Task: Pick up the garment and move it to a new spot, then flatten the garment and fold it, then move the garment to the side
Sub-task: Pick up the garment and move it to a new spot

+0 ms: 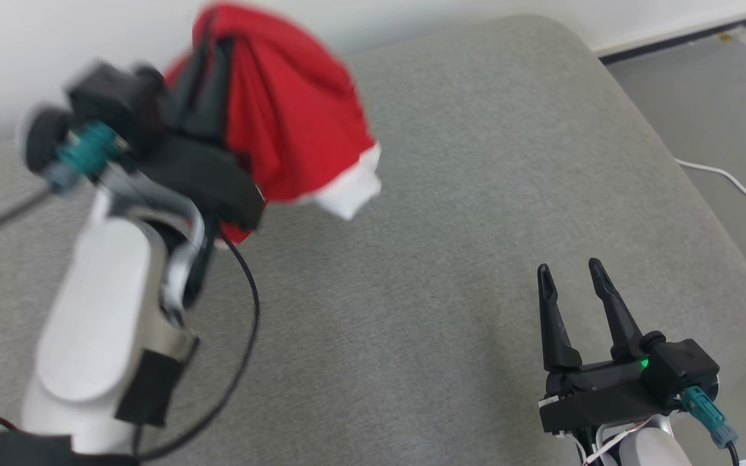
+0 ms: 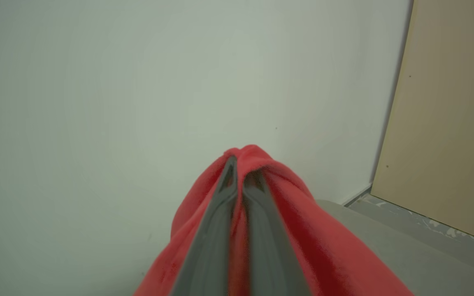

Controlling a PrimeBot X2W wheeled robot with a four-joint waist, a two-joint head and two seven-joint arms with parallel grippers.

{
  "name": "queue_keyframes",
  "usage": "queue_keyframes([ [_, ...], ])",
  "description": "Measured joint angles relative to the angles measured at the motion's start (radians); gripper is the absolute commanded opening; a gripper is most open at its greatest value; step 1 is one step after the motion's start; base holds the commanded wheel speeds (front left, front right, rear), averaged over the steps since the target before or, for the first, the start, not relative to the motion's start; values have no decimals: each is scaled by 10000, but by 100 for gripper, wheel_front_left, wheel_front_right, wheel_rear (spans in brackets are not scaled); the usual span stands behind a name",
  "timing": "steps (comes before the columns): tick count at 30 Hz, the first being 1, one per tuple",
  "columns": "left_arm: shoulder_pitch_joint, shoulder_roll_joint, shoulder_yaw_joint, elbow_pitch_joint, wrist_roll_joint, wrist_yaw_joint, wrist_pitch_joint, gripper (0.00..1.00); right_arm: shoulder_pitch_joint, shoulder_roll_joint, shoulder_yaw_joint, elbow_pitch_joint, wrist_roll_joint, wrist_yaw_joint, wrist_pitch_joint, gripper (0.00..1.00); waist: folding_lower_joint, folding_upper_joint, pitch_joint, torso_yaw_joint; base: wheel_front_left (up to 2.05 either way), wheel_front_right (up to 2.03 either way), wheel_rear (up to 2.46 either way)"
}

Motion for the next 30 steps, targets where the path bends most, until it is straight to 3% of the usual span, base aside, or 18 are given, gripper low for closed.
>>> queue_keyframes([
  [12, 1905, -740, -997, 3248, 42, 153, -1034, 0, -58, -6, -61, 107, 157, 0, -2, 100, 0, 0, 415, -440, 0, 0, 0],
  [13, 1935, -750, -1181, 3452, 207, 153, -1145, 22, -71, -4, -56, 109, 157, 0, -2, 100, 0, 0, 402, -405, 0, 0, 0],
  [14, 1938, -792, -1275, 3532, 318, 171, -1384, 87, -86, -2, -77, 117, 155, 0, 0, 100, 1, 0, 388, -360, 0, 0, 0],
  [15, 1917, -878, -1287, 3563, 280, 190, -1588, 100, -94, 2, -94, 111, 151, 0, -2, 100, 1, 0, 369, -304, 0, 0, 0],
  [20, 1797, -1080, -1505, 3440, 236, 263, -2144, 100, -25, -4, -151, 117, 52, 0, 0, 100, 0, 0, 244, -22, 0, 0, 0],
  [25, 1605, -1126, -1496, 2744, 224, 627, -2504, 100, 128, 0, -313, 109, -50, 0, 0, 100, 0, 0, 21, 438, 0, 0, 0],
  [30, 1665, -773, -1174, 2088, 224, 980, -2619, 100, 272, 2, -543, 92, -203, 0, 0, 100, 0, -1, -253, 966, 0, 0, 0],
])
